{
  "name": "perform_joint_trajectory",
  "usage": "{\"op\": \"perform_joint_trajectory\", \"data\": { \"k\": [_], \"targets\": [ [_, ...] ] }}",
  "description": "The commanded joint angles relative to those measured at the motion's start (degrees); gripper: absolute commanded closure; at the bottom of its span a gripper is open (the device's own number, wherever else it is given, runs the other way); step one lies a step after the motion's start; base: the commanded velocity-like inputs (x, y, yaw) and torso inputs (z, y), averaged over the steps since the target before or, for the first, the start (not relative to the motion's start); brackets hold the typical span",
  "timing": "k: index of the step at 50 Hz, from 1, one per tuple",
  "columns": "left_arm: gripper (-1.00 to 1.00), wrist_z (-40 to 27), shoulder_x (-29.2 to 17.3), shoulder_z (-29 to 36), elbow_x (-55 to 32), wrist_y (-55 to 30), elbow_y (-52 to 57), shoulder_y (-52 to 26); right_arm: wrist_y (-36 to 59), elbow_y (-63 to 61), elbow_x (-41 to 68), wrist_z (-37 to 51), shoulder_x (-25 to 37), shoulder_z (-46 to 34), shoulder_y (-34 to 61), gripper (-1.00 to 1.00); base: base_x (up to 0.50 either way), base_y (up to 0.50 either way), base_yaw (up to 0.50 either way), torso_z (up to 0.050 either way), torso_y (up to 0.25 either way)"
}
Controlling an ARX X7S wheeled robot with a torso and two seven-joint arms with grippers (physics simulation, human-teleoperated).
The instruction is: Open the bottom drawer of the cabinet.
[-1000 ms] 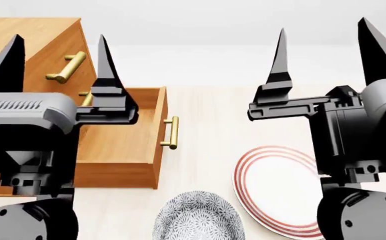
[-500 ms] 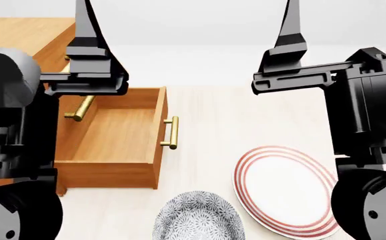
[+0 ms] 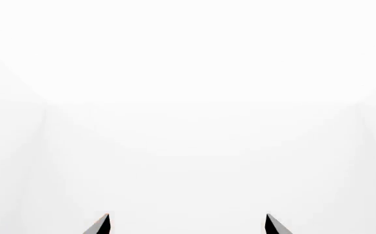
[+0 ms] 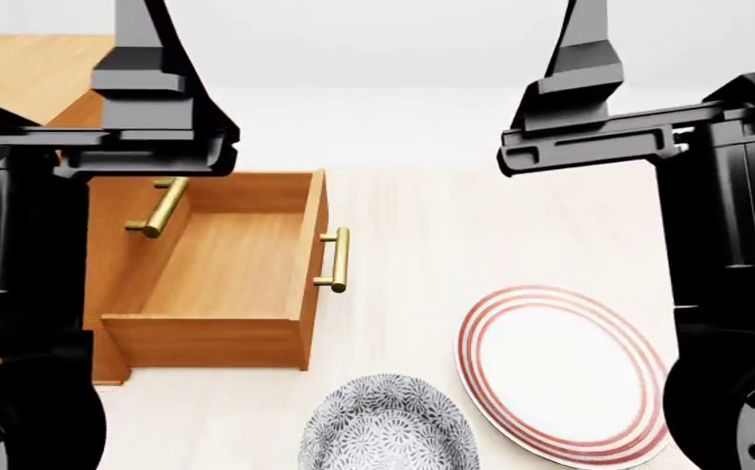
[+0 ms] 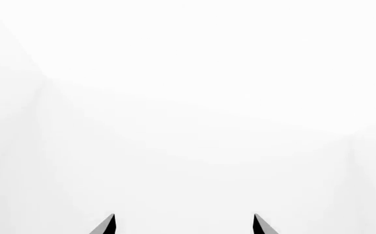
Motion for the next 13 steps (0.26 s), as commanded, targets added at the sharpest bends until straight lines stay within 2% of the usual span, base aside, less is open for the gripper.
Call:
{"op": "perform_joint_trajectory", "data": {
  "k": [1,13],
  "targets": [
    [-1.0,-3.19,-2.79,2.14,-2.05,3.46,-0.17,-0.5,-3.35,0.16,2.79,3.48,3.1,-2.01,0.77,-1.0,0.0,0.0,0.0,0.0,0.0],
    [-1.0,-4.3,-3.92,3.67,-2.23,5.05,-0.65,-0.73,-5.22,0.64,3.52,4.67,4.36,-2.99,0.68,-1.0,0.0,0.0,0.0,0.0,0.0]
  ]
}}
